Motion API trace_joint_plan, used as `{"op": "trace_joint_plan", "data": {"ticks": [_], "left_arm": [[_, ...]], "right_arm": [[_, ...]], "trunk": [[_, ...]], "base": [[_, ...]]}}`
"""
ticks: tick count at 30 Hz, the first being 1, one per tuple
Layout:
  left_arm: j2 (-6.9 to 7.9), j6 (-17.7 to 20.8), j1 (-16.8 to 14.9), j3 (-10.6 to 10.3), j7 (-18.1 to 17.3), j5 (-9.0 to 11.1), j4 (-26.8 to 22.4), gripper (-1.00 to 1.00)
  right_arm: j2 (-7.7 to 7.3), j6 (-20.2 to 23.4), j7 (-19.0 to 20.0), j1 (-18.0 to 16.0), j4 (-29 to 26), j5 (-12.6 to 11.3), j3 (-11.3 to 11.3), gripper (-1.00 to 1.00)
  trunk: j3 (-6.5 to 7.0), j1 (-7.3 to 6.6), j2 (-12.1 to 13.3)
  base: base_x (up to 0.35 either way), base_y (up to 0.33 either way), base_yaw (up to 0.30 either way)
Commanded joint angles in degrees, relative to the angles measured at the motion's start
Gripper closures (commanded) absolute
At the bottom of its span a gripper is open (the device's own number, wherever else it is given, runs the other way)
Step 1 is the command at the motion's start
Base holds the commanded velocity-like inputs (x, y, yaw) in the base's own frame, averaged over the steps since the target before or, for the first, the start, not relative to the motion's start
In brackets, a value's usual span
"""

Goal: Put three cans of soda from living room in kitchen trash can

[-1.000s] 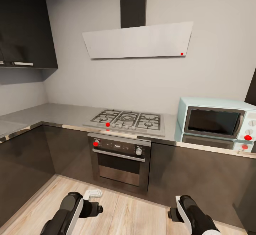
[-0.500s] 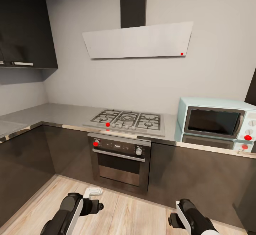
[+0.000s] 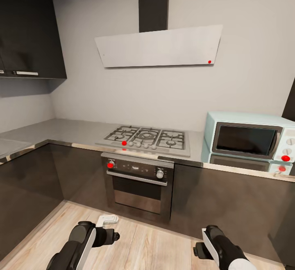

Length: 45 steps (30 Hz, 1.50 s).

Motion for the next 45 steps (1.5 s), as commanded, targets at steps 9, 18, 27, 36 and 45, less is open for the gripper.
{"op": "trace_joint_plan", "data": {"ticks": [9,18,27,36,45], "left_arm": [[-0.09,0.0,0.0,0.0,0.01,0.0,-0.08,-1.0],[-0.16,0.0,0.0,-0.04,0.07,0.0,-0.2,-1.0],[0.0,-0.42,0.0,-0.13,-0.01,-0.07,0.05,-1.0],[0.01,-1.88,0.0,-0.48,0.0,-0.09,0.17,-1.0],[-0.04,-2.82,0.0,-0.59,0.0,-0.09,0.3,-1.0]], "right_arm": [[-0.41,0.11,0.04,-0.93,2.02,-0.01,0.0,-1.0],[-0.36,0.15,0.16,-0.97,3.47,-0.01,0.0,-1.0],[0.06,0.22,0.52,-0.95,3.97,-0.08,0.0,-1.0],[0.08,0.2,0.64,-0.95,4.72,-0.1,0.0,-1.0],[-0.25,0.06,0.65,-0.95,5.04,-0.1,0.0,-1.0]], "trunk": [[0.0,0.0,0.0],[0.0,0.0,0.0],[0.0,0.0,0.0],[-0.54,0.66,-1.2],[-2.16,2.64,-4.81]], "base": [[0.0,0.0,0.0],[0.0,0.0,0.0],[0.0,0.0,0.0],[0.0,0.0,0.0],[0.0,0.0,0.0]]}}
